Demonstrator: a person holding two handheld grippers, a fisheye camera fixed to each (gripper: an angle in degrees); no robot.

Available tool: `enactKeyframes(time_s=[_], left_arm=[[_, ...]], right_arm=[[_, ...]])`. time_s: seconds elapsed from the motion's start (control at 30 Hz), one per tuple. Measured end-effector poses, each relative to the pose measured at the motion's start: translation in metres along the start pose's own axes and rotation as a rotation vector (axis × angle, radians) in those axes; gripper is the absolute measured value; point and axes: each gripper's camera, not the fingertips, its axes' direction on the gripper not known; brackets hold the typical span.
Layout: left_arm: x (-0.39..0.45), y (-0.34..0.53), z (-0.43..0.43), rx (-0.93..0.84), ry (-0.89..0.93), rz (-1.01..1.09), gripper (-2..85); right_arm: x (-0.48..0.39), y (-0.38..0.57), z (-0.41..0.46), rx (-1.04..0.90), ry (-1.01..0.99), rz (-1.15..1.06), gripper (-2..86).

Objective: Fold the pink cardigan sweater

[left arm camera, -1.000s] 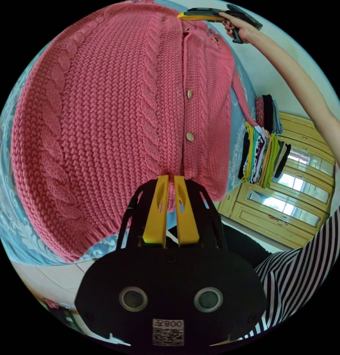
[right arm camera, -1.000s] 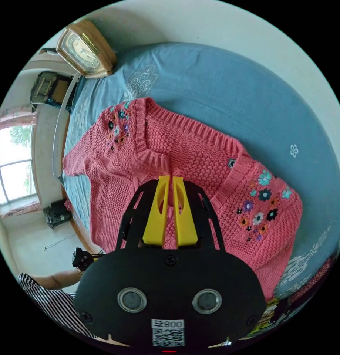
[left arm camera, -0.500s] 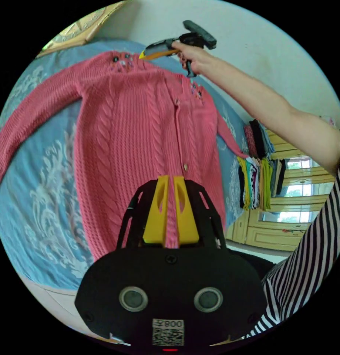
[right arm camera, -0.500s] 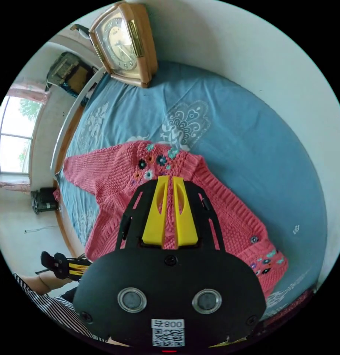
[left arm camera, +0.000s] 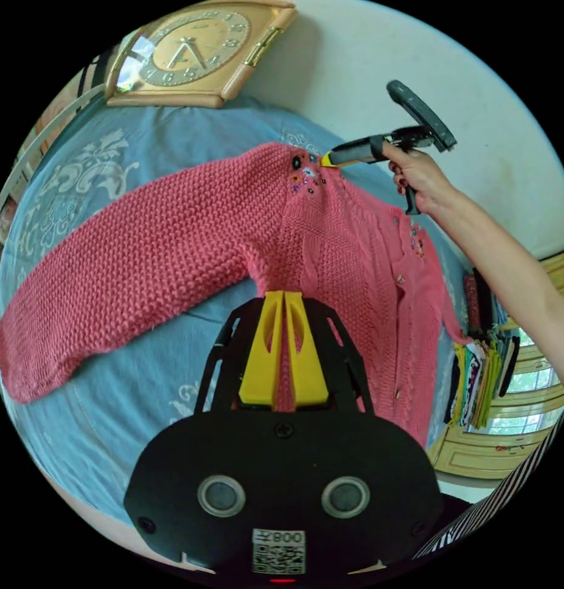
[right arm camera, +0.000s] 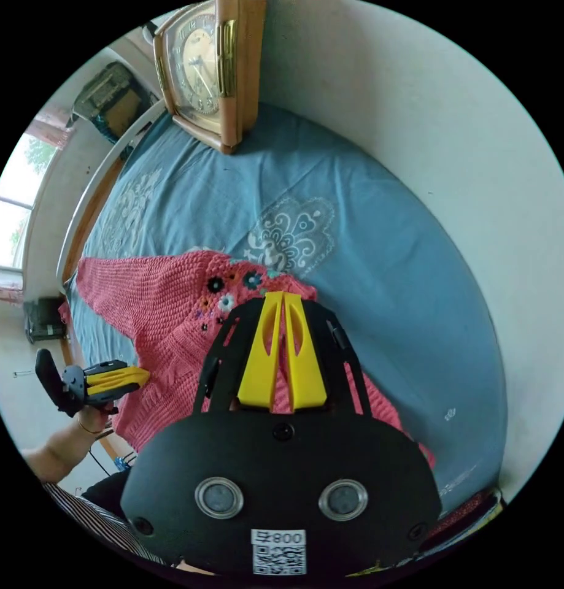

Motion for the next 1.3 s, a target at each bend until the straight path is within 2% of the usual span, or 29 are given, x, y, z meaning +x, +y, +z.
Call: enactKeyframes(time_s=[0.07,0.2,0.3,0.4,0.67,0.8,1.03,1.1,1.3], left_arm=[[0.002,0.016,-0.008,0.012,0.013,0.007,1.4],[0.014,0.077,-0.008,-0.066,0.221,0.008,3.4],[0.033,0.121,0.006,-0.224,0.336,-0.013,5.1],[0.053,0.149,0.018,-0.349,0.418,-0.014,6.2],[0.086,0.166,0.050,-0.501,0.370,0.120,6.5],[0.087,0.171,0.066,-0.552,0.388,0.118,4.6],[0.087,0.172,0.063,-0.525,0.407,0.117,2.0],[0.086,0.171,0.056,-0.496,0.446,0.115,1.7],[0.078,0.163,0.024,-0.393,0.501,0.115,0.7]], right_arm=[[0.008,0.024,-0.015,0.050,-0.004,0.011,1.2],[0.029,0.111,-0.038,0.114,-0.105,0.085,4.5],[0.026,0.172,-0.022,0.028,-0.197,0.127,6.6],[0.015,0.209,-0.001,-0.064,-0.197,0.159,8.0],[0.007,0.241,0.020,-0.032,-0.101,0.275,7.3],[0.004,0.254,0.025,-0.036,-0.025,0.225,5.3],[0.025,0.287,0.023,0.006,-0.142,0.273,2.4],[0.039,0.306,0.010,0.090,-0.260,0.318,2.0],[0.060,0.342,-0.031,0.337,-0.403,0.361,1.7]])
